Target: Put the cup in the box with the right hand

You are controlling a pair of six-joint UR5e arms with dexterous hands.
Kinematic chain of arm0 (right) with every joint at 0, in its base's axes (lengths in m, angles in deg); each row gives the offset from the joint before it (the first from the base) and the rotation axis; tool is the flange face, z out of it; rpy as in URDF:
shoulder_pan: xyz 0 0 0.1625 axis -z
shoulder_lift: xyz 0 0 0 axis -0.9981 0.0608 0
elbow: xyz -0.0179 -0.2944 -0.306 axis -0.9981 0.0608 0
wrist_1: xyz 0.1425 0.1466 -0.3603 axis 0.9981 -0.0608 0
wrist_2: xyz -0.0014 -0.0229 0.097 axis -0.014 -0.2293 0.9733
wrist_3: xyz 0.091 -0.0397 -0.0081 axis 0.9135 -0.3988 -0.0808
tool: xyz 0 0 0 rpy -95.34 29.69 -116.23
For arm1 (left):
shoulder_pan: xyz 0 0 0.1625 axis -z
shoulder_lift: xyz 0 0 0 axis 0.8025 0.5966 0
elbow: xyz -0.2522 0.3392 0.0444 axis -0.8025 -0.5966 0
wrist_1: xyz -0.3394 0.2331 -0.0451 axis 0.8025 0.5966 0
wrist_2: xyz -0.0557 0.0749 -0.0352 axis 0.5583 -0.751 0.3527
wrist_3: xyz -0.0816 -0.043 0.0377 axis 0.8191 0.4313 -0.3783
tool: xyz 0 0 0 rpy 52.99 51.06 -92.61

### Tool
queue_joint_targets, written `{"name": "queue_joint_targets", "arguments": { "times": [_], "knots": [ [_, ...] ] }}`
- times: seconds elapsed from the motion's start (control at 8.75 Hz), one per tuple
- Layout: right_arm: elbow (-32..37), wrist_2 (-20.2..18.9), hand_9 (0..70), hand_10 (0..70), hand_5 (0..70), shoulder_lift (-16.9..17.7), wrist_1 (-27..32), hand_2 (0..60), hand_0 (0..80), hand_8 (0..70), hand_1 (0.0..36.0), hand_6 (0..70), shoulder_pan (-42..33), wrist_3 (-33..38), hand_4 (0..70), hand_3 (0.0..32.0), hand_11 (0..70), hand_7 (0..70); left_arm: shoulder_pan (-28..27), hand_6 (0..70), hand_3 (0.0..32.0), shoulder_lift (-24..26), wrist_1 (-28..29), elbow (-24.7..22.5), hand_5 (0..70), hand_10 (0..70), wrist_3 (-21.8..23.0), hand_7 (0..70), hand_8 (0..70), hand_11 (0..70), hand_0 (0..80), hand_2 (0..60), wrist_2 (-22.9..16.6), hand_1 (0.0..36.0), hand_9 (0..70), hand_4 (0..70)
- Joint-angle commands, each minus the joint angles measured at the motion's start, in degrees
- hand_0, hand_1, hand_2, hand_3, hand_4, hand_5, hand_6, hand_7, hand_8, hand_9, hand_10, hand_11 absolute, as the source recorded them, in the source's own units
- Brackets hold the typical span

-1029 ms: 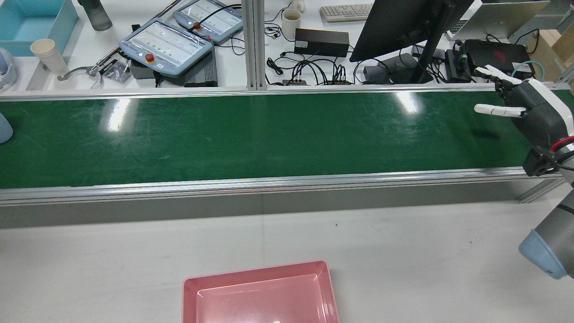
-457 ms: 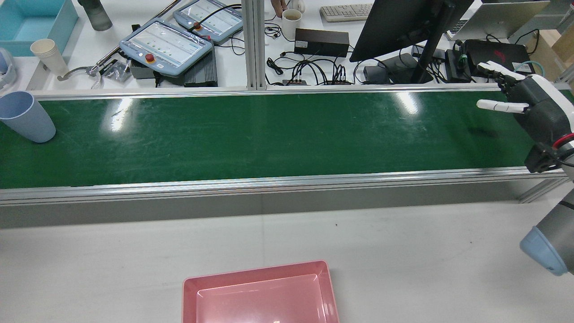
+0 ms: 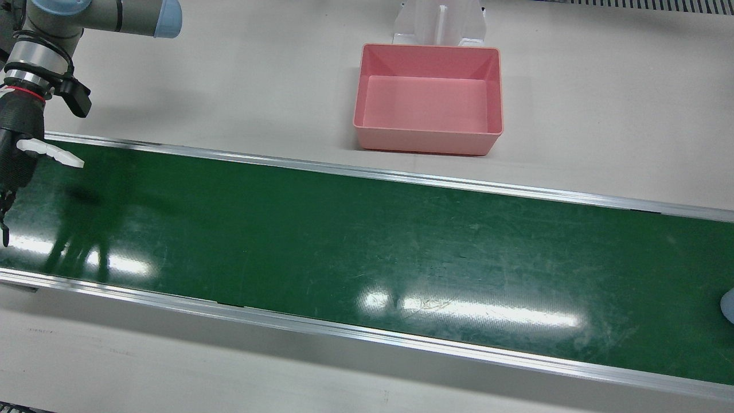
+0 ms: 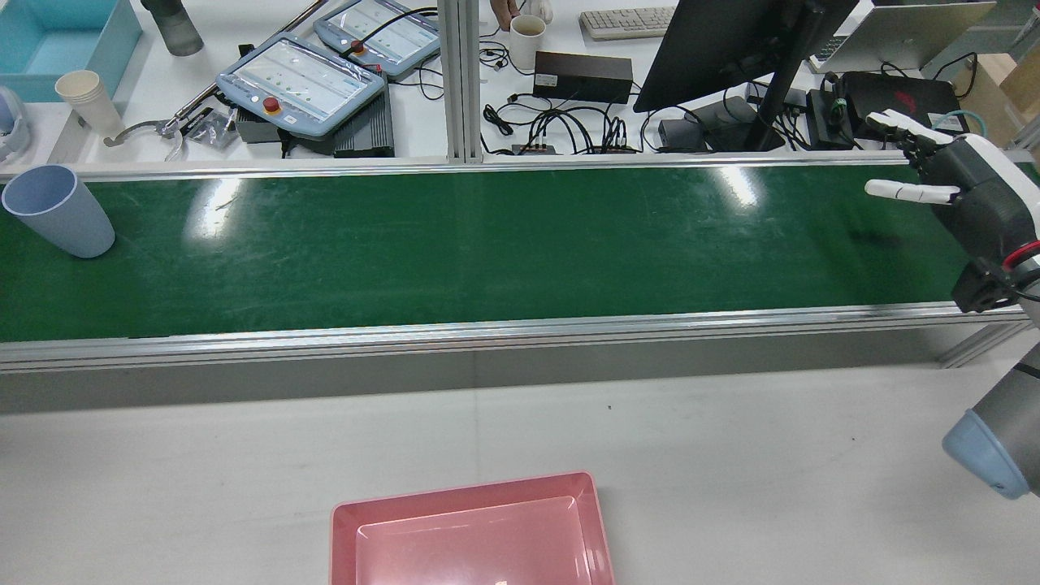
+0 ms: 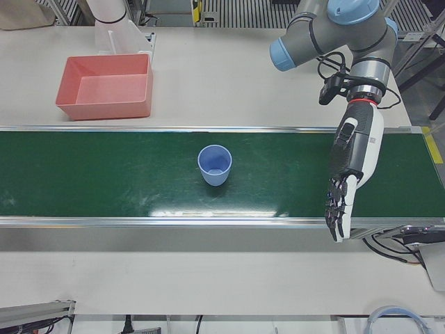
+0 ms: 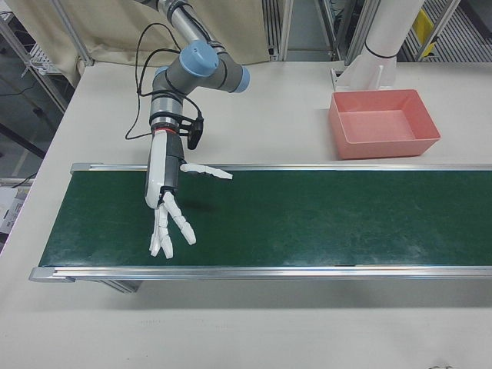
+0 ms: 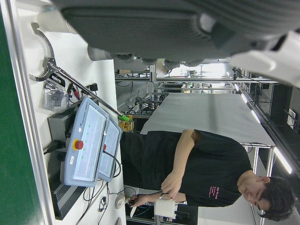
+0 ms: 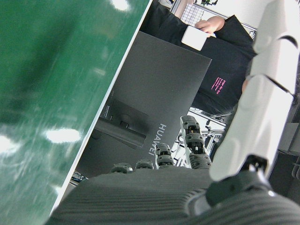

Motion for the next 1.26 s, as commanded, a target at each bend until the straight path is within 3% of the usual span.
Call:
{"name": "queue_joint_targets", "arguments": {
  "times": [0.0,0.11,0.34,0.57,0.69,0.8,0.91,1.14],
  "knots": [
    [0.28,0.09,1.0,0.0,3.8,0.32,0.09,9.7,45.3,0.4,14.0,3.4,-0.24,0.26,0.0,0.0,0.0,12.0,0.0,0.0,0.0,0.0,0.0,0.02,0.0,0.0,0.0,0.0,0.0,0.0,0.0,0.0,0.0,0.0,0.0,0.0],
    [0.37,0.09,0.9,0.0,3.2,0.32,0.09,10.2,41.3,0.2,11.6,2.9,-0.15,0.35,0.0,0.0,0.0,11.6,0.0,0.0,0.0,0.0,0.0,0.02,0.0,0.0,0.0,0.0,0.0,0.0,0.0,0.0,0.0,0.0,0.0,0.0],
    [0.37,0.09,0.4,0.0,3.1,0.32,0.09,11.0,39.6,0.1,11.2,0.0,0.11,0.44,0.0,23.6,0.0,9.1,0.0,0.0,0.0,0.0,0.0,0.02,0.0,0.0,0.0,0.0,0.0,0.0,0.0,0.0,0.0,0.0,0.0,0.0],
    [1.24,0.09,0.6,0.0,3.2,-0.29,0.18,12.1,39.7,0.2,11.5,0.0,0.47,0.35,0.0,28.2,0.0,10.1,0.0,0.0,0.0,0.0,0.0,0.02,0.0,0.0,0.0,0.0,0.0,0.0,0.0,0.0,0.0,0.0,0.0,0.0],
    [1.33,0.09,0.6,0.0,3.4,-0.38,0.09,12.0,40.8,0.2,12.2,0.0,0.64,0.35,0.0,27.0,0.0,10.3,0.0,0.0,0.0,0.0,0.0,-0.06,0.0,0.0,0.0,0.0,0.0,0.0,0.0,0.0,0.0,0.0,0.0,0.0],
    [1.33,0.09,0.7,0.0,3.5,-0.47,0.09,11.4,42.9,0.3,13.0,0.7,0.64,0.35,0.0,15.8,0.0,10.5,0.0,0.0,0.0,0.0,0.0,-0.06,0.0,0.0,0.0,0.0,0.0,0.0,0.0,0.0,0.0,0.0,0.0,0.0],
    [1.33,0.18,0.7,0.0,3.8,-0.56,0.09,11.4,45.8,0.6,14.5,3.2,0.64,0.44,0.0,0.0,0.0,10.9,0.0,0.0,0.0,0.0,0.0,-0.06,0.0,0.0,0.0,0.0,0.0,0.0,0.0,0.0,0.0,0.0,0.0,0.0],
    [1.33,0.18,1.5,0.0,3.5,-0.56,0.18,10.7,46.0,0.7,13.9,3.8,0.64,0.53,1.4,0.0,0.0,14.7,0.0,0.0,0.0,0.0,0.0,-0.06,0.0,0.0,0.0,0.0,0.0,0.0,0.0,0.0,0.0,0.0,0.0,0.0]
  ]
}}
